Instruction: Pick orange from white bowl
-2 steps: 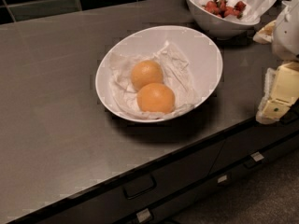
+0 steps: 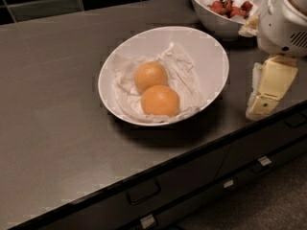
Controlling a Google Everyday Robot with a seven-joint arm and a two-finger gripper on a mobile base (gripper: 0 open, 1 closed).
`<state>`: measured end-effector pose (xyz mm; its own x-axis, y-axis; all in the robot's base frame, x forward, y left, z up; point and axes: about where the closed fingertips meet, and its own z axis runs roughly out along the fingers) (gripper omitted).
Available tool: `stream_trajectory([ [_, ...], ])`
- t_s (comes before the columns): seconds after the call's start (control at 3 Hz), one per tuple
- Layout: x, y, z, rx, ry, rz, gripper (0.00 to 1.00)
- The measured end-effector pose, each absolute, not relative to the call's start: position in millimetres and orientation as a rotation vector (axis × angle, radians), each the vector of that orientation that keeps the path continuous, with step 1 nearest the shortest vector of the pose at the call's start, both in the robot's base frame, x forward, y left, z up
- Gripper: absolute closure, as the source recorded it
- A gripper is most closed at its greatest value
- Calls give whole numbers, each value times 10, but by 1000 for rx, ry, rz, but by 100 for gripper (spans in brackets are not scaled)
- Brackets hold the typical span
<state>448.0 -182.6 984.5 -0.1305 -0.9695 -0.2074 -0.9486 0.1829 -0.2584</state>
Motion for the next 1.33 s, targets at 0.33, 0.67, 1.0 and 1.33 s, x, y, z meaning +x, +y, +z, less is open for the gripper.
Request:
stream_trajectory([
  [0.33,4543,-1485,9900,-1910,2044,-67,0],
  [0.67,4557,-1259,9927,-1981,1969,-43,0],
  [1.0,4558,-1258,9927,-1981,1968,-44,0],
  [1.33,4589,-1182,9950,-1997,1932,-53,0],
])
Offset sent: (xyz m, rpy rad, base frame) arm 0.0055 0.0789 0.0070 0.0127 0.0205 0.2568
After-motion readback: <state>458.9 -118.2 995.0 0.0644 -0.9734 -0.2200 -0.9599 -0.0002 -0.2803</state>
